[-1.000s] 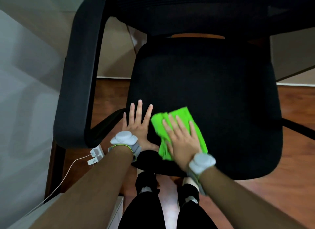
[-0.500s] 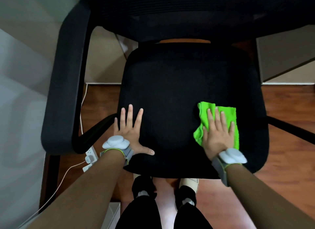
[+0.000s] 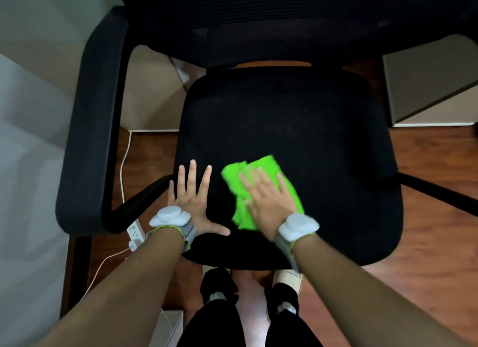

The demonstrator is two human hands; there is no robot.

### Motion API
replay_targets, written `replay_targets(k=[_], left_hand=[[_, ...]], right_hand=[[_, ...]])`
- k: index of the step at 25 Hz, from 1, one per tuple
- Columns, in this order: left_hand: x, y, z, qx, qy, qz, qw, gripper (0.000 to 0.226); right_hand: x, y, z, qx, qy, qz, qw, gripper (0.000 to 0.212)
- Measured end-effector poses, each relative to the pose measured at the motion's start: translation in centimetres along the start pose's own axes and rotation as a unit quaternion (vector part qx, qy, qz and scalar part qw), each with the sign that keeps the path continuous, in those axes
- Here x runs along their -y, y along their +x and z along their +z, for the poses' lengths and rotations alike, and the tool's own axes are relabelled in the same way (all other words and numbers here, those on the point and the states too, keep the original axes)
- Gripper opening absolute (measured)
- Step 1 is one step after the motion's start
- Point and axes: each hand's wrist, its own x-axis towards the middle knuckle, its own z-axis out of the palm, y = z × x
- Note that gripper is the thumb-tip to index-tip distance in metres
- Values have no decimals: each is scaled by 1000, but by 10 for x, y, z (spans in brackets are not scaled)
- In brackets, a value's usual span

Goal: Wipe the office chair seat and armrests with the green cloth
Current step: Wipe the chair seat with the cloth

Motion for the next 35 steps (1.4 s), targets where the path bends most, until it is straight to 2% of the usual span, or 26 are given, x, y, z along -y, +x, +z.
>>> replay_targets(k=[4,7,9,14,17,18,20,23,28,35], left_hand=[[0,2,0,18,13,3,1000,156],[0,3,2,9,6,5,1000,156],[0,3,3,-3,14,3,1000,157],[2,3,8,-21,18,8,1000,154],[-7,-2,5,-70,-28,-19,997,112],[-8,-3,5,-85,-37,-24,995,108],[-5,-3,4,-64,-37,-10,997,127],[2,1,1,5,-9,-3,1000,152],[0,2,-5,46,2,3,999,156],[-1,4,-2,26,7,-4,1000,156]], right_hand=[[-91,10,-21,-21,48,212,976,60],[-100,6,-24,-42,67,273,959,60],[-70,18,-22,-36,75,259,962,61],[28,53,-16,5,48,60,997,63],[59,21,-4,-15,9,-13,1000,65],[60,8,0,-21,1,-32,999,66],[50,-11,6,-20,-17,-64,998,67],[12,-9,1,-34,-27,-13,999,67],[-77,-15,-16,-15,14,177,984,60],[-59,-26,-11,-30,57,238,969,61]])
